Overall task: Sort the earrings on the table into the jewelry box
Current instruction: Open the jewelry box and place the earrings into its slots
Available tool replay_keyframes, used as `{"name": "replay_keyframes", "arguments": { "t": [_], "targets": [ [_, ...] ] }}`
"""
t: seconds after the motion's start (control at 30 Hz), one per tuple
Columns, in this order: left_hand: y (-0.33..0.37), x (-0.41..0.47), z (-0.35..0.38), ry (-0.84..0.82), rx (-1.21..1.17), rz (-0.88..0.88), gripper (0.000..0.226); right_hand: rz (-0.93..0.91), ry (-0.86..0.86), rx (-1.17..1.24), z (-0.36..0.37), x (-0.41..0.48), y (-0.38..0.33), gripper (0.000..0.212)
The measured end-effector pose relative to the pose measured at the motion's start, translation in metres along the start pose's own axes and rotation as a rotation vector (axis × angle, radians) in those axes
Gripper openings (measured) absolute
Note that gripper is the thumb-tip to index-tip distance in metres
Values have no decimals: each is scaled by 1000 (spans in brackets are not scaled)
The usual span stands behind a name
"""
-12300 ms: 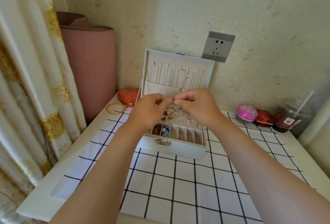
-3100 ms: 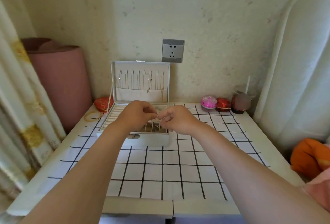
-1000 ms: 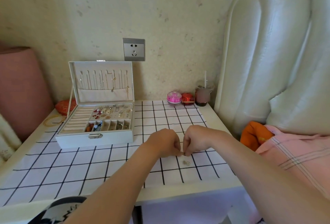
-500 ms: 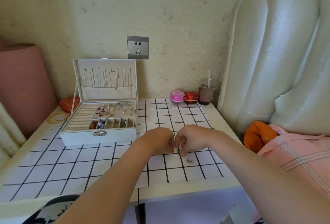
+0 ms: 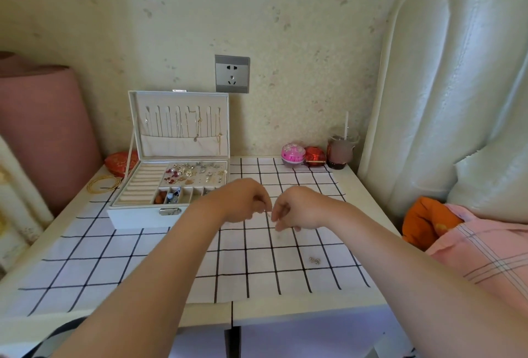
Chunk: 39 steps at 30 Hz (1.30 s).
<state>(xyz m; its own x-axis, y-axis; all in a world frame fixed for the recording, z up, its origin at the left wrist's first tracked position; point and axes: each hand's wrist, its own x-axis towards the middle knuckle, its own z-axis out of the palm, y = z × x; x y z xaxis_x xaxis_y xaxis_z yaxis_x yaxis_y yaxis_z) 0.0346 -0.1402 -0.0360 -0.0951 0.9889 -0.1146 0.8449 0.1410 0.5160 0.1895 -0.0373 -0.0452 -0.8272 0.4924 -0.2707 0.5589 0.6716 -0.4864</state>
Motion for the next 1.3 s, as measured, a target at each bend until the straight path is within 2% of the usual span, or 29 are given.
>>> {"name": "replay_keyframes", "arguments": {
  "t": [0.23,0.4,0.63,0.9,1.0,1.17,1.3],
  "targets": [
    [-36,-32,-50,248,-86,-65,12,-170,266,290,-8,32,-57,8],
    [-67,-56,-72,366,-123,-182,9,-256,340,381,1,61,-98,10],
    [-107,-81,-85,464,-160,-268,5,-278,320,166,25,97,-126,8],
    [-123,-88,-83,420,-201,-280,12,-317,221,56,35,108,-132,12],
    [-122,-82,-79,448,-259,-269,12,-308,214,138,30,108,-137,17],
    [-114,-73,-76,604,-367,-288,17,-260,184,397,20,103,-144,21],
    [-113,-70,-76,602,-353,-312,11,-233,221,494,22,103,-136,18]
  ]
}}
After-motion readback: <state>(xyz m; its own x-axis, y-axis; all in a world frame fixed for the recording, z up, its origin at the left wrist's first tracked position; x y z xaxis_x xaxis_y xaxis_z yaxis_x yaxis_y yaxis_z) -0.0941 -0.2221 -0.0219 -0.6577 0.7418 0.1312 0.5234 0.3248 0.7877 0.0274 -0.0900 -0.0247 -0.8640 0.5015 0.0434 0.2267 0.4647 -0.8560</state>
